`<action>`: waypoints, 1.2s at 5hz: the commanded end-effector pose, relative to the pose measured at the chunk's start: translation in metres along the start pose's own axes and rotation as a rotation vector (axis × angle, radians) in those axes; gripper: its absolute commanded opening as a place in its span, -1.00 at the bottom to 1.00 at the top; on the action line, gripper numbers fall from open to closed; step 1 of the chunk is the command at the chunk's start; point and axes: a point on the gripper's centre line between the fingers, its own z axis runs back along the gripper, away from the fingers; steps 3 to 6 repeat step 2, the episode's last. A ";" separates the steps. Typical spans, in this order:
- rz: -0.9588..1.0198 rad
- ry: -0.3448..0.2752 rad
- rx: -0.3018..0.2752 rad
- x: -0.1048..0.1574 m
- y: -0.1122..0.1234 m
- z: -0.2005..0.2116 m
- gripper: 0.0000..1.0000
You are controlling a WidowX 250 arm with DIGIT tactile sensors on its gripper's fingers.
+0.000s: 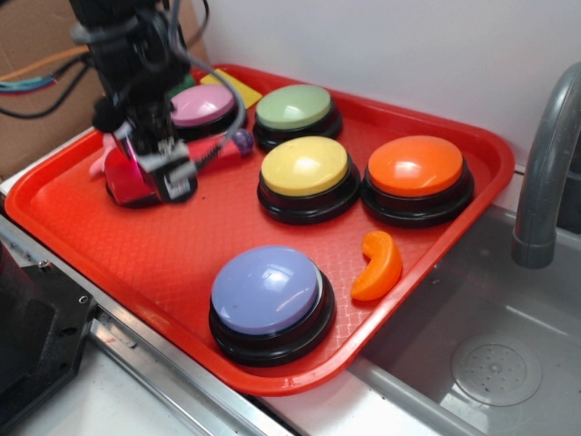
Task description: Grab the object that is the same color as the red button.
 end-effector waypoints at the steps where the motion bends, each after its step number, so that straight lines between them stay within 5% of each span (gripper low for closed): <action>1: 0.217 -0.118 0.028 0.017 0.029 0.071 -1.00; 2: 0.151 -0.088 0.093 0.022 0.036 0.076 -1.00; 6: 0.151 -0.088 0.093 0.022 0.036 0.076 -1.00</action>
